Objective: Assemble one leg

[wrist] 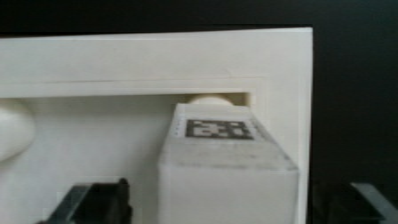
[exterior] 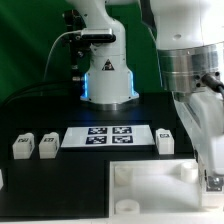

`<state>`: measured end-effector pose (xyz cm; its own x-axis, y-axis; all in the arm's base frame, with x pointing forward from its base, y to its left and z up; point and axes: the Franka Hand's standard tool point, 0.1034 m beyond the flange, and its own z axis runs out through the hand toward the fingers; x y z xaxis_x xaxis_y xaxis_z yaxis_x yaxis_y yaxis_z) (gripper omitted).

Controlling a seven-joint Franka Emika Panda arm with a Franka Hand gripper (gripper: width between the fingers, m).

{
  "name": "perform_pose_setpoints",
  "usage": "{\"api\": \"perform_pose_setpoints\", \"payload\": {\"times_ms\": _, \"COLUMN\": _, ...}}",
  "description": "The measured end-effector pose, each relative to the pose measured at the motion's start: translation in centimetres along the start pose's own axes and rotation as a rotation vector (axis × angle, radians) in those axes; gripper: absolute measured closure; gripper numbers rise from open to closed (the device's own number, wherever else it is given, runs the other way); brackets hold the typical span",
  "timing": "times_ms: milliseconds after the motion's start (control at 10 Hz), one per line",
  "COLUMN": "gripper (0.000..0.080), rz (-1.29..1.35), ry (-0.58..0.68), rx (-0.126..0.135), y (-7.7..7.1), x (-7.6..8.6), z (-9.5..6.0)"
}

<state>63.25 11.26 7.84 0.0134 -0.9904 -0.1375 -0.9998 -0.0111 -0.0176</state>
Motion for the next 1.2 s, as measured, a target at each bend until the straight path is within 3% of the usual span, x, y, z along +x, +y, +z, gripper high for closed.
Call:
{"api": "perform_pose_setpoints", "payload": {"times_ms": 100, "gripper": 0.0188, "rz": -0.188, "ry": -0.001, "rx": -0.004, "y": 0.2, "x": -0.9, "z": 0.2}}
{"api": "perform_pose_setpoints", "payload": {"times_ms": 200, "gripper": 0.0161, "rz": -0.348, "ry": -0.008, "rx": -0.011, "y": 0.3, "x": -1.7, "z": 0.2}}
{"api": "perform_pose_setpoints", "payload": {"times_ms": 400, "gripper": 0.0152, "rz": -0.699, "ry": -0.001, "rx": -0.013, "y": 0.3, "x": -1.8, "z": 0.1}}
{"api": "perform_pose_setpoints", "payload": {"times_ms": 700, "gripper": 0.0151, "rz": -0.965, "ry": 0.0, "rx": -0.012, "y": 0.2, "x": -1.5, "z": 0.2}}
{"api": "perform_pose_setpoints", "payload": {"times_ms": 800, "gripper": 0.0151, "rz": -1.191, "ry": 0.018, "rx": -0.01, "y": -0.1, "x": -0.9, "z": 0.0}}
{"api": "perform_pose_setpoints", "payload": {"times_ms": 1000, "gripper": 0.0151, "rz": -1.44, "ry": 0.047, "rx": -0.025, "y": -0.3, "x": -0.8, "z": -0.1}}
{"api": "perform_pose_setpoints", "payload": {"times_ms": 1200, "gripper": 0.0151, "rz": -1.395, "ry": 0.048, "rx": -0.025, "y": -0.3, "x": -0.6, "z": -0.1}}
